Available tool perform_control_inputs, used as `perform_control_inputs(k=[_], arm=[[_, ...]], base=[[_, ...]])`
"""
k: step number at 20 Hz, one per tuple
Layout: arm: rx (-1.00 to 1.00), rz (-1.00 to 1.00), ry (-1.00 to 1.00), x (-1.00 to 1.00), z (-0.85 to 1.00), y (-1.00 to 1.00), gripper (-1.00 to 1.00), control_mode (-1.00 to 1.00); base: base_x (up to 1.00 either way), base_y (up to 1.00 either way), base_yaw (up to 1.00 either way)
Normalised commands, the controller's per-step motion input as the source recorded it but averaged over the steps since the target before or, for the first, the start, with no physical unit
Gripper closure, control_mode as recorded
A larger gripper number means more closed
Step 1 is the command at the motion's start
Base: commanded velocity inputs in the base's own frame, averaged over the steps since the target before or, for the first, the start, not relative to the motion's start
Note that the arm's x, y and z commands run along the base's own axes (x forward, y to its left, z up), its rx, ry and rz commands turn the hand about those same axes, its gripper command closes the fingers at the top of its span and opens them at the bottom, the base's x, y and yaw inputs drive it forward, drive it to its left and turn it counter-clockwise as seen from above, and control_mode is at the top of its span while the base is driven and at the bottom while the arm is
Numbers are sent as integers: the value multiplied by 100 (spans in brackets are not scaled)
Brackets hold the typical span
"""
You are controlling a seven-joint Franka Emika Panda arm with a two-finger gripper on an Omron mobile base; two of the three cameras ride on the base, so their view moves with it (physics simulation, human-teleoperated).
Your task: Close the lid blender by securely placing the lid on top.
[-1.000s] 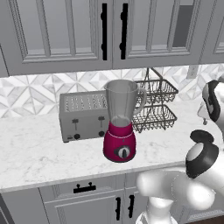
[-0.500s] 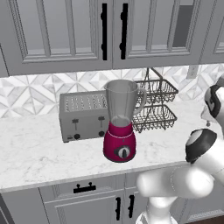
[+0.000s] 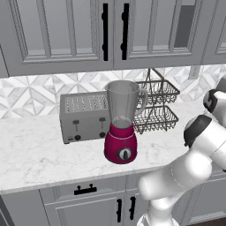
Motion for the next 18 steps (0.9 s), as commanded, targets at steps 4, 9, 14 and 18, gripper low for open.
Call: perform_control_inputs(k=[4, 9, 14, 18], arm=[[-1, 0, 4, 37, -40, -1, -100, -100], [0, 0, 7, 38, -37, -2, -100, -100], [1, 0, 6, 11, -24, -18, -100, -100], [3, 0, 6, 0, -4, -6, -100, -100]], base=[[0, 0, 0], [0, 0, 0], [0, 0, 0], [0, 0, 0]])
